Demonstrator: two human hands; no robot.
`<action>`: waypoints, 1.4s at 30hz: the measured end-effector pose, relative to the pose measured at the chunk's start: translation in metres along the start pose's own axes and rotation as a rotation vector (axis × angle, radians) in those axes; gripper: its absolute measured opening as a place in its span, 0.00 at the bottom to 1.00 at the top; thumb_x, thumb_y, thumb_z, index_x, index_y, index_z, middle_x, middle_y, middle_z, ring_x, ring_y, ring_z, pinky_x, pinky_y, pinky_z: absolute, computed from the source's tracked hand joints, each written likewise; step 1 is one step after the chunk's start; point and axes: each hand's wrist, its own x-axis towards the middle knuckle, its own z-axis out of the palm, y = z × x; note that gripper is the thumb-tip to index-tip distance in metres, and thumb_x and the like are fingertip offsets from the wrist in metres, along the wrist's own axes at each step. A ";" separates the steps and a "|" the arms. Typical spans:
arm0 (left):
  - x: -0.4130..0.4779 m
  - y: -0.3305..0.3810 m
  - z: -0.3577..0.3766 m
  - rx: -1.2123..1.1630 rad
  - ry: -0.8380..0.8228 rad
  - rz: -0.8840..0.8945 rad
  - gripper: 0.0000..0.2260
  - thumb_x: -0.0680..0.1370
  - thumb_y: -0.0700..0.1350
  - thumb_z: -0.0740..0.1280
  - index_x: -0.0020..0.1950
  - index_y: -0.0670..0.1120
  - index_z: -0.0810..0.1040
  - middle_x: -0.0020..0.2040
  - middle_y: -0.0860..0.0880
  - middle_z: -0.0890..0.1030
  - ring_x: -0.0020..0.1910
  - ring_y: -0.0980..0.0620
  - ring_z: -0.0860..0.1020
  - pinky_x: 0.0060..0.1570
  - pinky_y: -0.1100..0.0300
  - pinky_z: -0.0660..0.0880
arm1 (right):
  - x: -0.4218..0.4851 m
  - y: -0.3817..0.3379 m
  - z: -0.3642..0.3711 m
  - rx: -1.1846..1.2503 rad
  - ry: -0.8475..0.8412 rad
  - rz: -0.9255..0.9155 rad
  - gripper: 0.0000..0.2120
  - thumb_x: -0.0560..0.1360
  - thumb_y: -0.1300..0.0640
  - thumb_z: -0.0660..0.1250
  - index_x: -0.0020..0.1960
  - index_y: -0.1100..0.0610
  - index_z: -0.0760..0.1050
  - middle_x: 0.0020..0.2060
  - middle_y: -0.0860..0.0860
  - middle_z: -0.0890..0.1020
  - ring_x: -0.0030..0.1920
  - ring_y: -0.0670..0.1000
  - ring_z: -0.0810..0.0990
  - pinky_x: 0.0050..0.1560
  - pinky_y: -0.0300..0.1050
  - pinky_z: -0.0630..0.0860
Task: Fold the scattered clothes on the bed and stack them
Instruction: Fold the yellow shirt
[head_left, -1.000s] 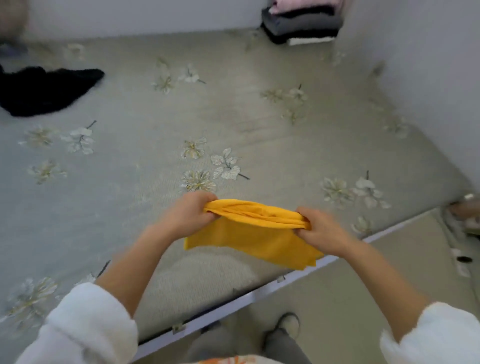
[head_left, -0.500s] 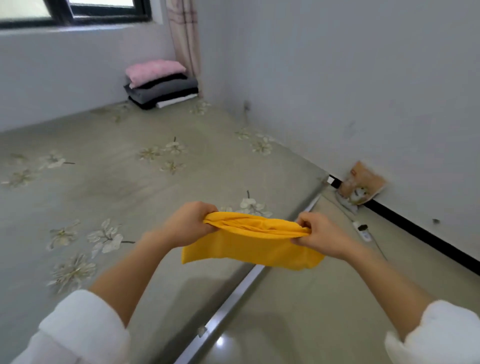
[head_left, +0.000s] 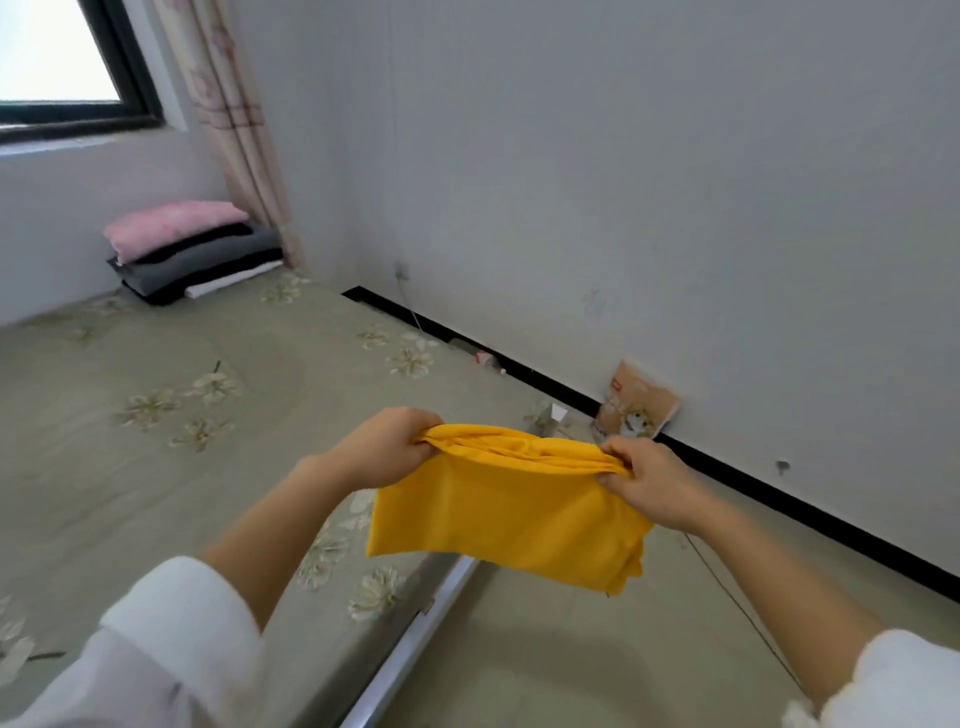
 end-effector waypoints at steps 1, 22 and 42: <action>0.024 0.004 0.001 0.001 -0.011 0.017 0.07 0.80 0.43 0.62 0.47 0.43 0.78 0.43 0.48 0.80 0.42 0.50 0.77 0.41 0.54 0.71 | 0.011 0.013 -0.010 -0.021 0.001 0.005 0.03 0.78 0.56 0.64 0.47 0.55 0.75 0.41 0.51 0.78 0.41 0.49 0.75 0.41 0.47 0.71; 0.495 0.002 -0.009 -0.042 0.199 0.036 0.07 0.77 0.41 0.65 0.51 0.50 0.81 0.44 0.54 0.82 0.43 0.54 0.77 0.40 0.60 0.71 | 0.368 0.230 -0.217 -0.052 0.197 0.074 0.05 0.73 0.53 0.71 0.48 0.50 0.79 0.43 0.46 0.81 0.45 0.48 0.77 0.45 0.45 0.74; 0.776 -0.085 -0.039 -0.145 0.457 -0.453 0.07 0.79 0.41 0.65 0.50 0.53 0.79 0.44 0.54 0.80 0.43 0.56 0.77 0.41 0.66 0.70 | 0.823 0.317 -0.316 -0.156 -0.135 -0.408 0.06 0.76 0.51 0.66 0.52 0.46 0.76 0.48 0.49 0.77 0.50 0.50 0.76 0.53 0.45 0.72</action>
